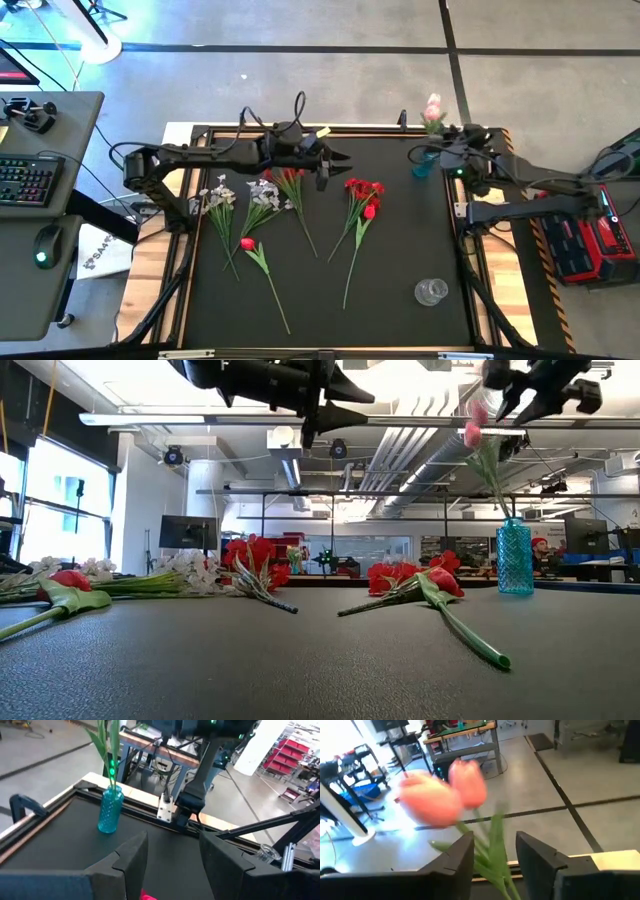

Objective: Sort flowers into vase by color
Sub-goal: Put the left red flowers into the blue vase

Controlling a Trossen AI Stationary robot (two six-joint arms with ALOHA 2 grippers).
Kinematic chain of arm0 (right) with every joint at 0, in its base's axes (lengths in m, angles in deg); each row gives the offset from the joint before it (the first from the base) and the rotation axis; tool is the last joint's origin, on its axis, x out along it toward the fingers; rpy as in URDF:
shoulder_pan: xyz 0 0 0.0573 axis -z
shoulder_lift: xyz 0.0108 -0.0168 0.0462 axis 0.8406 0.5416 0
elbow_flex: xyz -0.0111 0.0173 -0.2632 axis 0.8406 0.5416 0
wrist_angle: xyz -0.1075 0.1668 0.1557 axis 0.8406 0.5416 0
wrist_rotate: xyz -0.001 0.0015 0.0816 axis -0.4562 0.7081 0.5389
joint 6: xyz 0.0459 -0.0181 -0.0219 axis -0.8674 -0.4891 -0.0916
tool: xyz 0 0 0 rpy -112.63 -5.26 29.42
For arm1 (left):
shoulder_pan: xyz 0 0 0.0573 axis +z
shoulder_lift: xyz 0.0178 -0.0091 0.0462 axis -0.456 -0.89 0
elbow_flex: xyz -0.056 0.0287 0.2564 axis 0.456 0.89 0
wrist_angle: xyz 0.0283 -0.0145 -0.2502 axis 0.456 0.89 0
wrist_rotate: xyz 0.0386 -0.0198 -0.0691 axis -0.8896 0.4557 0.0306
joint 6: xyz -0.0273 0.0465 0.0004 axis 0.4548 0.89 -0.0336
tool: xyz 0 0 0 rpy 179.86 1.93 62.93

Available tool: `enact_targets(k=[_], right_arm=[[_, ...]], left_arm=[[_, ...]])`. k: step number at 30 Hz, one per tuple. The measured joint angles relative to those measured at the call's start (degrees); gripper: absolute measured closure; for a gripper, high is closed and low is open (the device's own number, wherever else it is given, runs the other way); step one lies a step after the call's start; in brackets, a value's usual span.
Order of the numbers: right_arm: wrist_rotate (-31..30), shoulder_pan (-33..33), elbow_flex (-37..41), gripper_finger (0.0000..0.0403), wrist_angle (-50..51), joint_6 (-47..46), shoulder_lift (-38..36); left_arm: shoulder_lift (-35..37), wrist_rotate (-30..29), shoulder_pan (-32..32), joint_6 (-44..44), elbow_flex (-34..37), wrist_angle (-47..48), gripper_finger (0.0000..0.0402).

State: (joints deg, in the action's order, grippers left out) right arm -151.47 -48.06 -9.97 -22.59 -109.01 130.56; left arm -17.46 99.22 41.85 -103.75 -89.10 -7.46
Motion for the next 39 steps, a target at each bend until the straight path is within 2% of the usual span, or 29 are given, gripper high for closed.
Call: enact_targets(k=[4,6,10,16,21,25,27,30,35,37,39], right_arm=[[-0.1,0.0,-4.8,0.0254,5.8,-2.7,-0.2],[1.9,0.0,-7.3,0.0254,6.5,-2.9,-0.1],[12.2,-0.1,-12.5,0.0253,5.9,-0.5,-0.1],[39.5,-0.3,-15.2,0.0253,-0.9,8.7,-0.1],[63.6,-0.3,-15.2,0.0253,-7.1,15.1,1.8],[80.3,-0.4,-15.2,0.0253,-11.4,20.3,5.2],[86.4,-1.3,-15.2,0.0253,-15.2,20.5,7.7],[88.2,-3.3,-15.2,0.0253,-24.2,22.2,11.8],[83.5,-5.7,-15.2,0.0253,-45.1,24.2,18.3],[83.3,-5.2,-15.2,0.0253,-49.6,23.7,20.5],[83.3,-3.9,-15.2,0.0253,-49.9,21.3,21.8]], left_arm=[[0.0,0.1,-0.1,-0.8,0.0,1.1,0.0236],[0.0,0.2,-0.2,-1.5,0.0,2.2,0.0236],[0.0,0.2,-0.2,-3.3,0.0,7.8,0.0236],[-0.1,-1.2,-1.1,-5.2,0.0,17.4,0.0236],[-0.1,-3.6,-2.6,-5.8,0.0,19.2,0.0236],[0.1,-3.3,-2.8,-10.1,0.0,20.4,0.0236],[0.9,-2.7,-2.6,-11.7,0.0,22.2,0.0236],[2.9,-3.2,-2.2,-12.2,0.0,25.5,0.0236],[5.8,-6.7,-1.6,-12.2,0.0,32.8,0.0236],[6.9,-8.1,-1.8,-12.2,0.0,36.8,0.0236],[7.2,-9.1,-2.3,-12.6,0.0,40.5,0.0236]])
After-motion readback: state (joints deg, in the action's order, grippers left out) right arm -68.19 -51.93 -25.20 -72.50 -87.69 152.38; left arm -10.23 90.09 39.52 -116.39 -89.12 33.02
